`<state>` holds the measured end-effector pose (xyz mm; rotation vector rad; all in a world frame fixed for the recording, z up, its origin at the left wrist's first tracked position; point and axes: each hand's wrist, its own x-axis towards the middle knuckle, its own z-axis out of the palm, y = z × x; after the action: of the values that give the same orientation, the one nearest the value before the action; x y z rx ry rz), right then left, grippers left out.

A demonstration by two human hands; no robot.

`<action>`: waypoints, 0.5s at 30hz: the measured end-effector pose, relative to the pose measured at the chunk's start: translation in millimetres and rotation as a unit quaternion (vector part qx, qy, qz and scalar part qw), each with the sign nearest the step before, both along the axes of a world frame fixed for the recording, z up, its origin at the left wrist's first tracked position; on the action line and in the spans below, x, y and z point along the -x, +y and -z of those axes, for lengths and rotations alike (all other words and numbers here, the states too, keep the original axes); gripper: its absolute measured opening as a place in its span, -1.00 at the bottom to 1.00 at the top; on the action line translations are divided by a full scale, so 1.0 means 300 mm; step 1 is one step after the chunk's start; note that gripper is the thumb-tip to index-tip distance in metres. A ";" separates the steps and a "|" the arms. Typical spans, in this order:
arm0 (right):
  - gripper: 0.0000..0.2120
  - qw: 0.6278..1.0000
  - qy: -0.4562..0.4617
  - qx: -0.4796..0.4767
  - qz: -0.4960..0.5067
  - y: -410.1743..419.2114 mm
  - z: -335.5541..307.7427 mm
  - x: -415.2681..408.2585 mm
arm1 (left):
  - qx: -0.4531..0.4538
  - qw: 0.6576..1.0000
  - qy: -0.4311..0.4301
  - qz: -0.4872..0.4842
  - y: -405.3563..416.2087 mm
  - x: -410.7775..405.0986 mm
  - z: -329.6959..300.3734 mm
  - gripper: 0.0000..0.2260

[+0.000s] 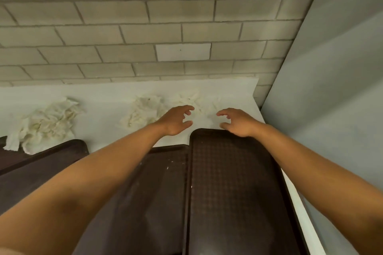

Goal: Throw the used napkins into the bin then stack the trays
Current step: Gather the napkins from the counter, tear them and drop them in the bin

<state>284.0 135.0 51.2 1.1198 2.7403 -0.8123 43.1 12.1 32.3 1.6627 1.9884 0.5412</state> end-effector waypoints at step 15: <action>-0.31 0.996 -0.039 -0.057 -0.051 0.298 0.224 0.111 | 0.091 0.982 0.144 0.087 0.349 -0.022 0.205 -0.46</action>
<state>250.7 224.3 -15.9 0.9978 2.7832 -0.5933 49.8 116.9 -29.2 1.8564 1.9906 0.0535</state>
